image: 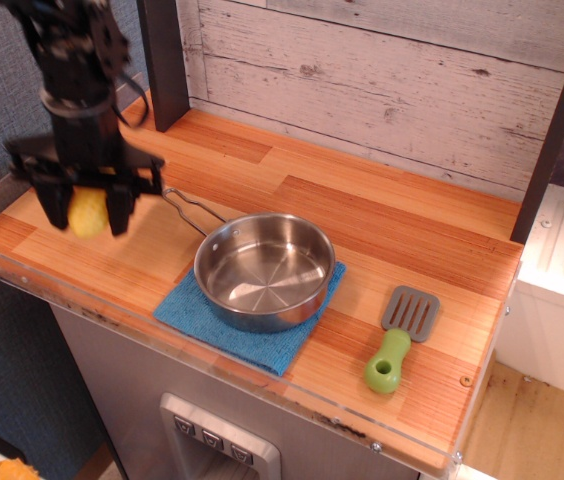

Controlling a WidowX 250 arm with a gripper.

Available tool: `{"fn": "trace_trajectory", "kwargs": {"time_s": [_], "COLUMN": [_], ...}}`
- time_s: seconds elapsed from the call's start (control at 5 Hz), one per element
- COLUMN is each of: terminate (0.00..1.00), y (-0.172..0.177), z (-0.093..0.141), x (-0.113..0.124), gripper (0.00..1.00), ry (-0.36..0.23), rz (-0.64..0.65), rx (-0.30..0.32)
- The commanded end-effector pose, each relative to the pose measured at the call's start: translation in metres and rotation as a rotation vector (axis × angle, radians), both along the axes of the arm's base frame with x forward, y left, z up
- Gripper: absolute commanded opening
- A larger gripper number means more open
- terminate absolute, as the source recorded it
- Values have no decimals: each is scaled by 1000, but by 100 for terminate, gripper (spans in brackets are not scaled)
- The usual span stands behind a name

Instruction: Place the corn in the pot.

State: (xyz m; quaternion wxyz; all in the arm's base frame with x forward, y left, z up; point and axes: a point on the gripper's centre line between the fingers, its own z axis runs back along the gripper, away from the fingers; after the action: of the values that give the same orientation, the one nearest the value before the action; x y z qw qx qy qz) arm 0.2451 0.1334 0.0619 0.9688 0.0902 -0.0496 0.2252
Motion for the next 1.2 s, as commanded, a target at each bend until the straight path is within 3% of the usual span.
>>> {"fn": "trace_trajectory", "kwargs": {"time_s": [0.0,0.4,0.8,1.0], "terminate": [0,0,0,0], "y": [-66,-126,-133,-129], "z": [13,-11,-17,-12], "x": [6,23,24,22], "gripper": [0,0,0,100], "ry": [-91,-76,-81,-85], "rz": [-122,-240,-244,-241], "rx": [-66,-52,-63,-69]}}
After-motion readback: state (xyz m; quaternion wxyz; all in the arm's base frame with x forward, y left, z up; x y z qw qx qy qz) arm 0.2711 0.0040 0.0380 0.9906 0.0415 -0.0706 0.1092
